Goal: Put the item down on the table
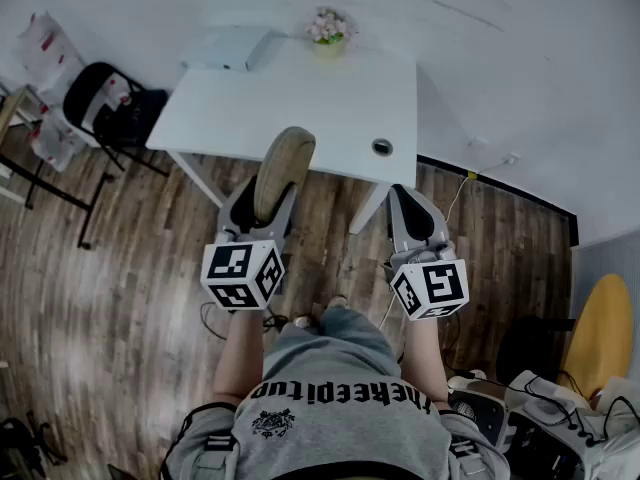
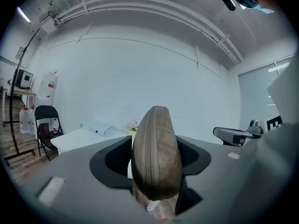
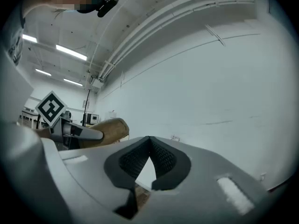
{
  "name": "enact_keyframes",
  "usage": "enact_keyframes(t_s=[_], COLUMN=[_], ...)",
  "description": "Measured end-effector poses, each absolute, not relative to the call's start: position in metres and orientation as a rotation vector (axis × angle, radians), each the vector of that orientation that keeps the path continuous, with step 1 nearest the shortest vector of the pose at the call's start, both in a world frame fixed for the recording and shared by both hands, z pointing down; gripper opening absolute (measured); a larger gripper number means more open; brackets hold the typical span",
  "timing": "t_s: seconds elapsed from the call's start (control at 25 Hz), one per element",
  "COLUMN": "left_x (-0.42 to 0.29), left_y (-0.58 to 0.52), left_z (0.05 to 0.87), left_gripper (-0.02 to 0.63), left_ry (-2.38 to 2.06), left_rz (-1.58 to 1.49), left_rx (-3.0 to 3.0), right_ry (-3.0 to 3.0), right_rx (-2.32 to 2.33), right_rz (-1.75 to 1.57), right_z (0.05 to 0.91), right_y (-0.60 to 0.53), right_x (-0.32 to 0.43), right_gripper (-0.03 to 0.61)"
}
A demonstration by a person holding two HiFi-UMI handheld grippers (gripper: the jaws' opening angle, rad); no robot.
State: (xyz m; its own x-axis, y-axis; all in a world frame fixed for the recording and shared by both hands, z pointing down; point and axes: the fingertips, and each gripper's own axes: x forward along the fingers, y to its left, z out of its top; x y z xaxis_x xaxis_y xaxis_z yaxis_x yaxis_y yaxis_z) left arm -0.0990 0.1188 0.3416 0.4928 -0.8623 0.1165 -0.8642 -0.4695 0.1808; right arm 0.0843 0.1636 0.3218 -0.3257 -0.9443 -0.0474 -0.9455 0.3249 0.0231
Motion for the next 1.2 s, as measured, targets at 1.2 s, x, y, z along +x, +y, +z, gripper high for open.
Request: enact_keyframes(t_s=[1.2], left_x=[-0.059], left_y=[0.075], left_z=[0.341], left_gripper=[0.284], left_ry=[-1.570], left_rz=[-0.026], left_rx=[2.474], right_ry=[2.583], right_rx=[-1.694], right_rz=[0.077], right_z=[0.324], right_y=[0.105], right_x=[0.126], right_gripper=[0.000])
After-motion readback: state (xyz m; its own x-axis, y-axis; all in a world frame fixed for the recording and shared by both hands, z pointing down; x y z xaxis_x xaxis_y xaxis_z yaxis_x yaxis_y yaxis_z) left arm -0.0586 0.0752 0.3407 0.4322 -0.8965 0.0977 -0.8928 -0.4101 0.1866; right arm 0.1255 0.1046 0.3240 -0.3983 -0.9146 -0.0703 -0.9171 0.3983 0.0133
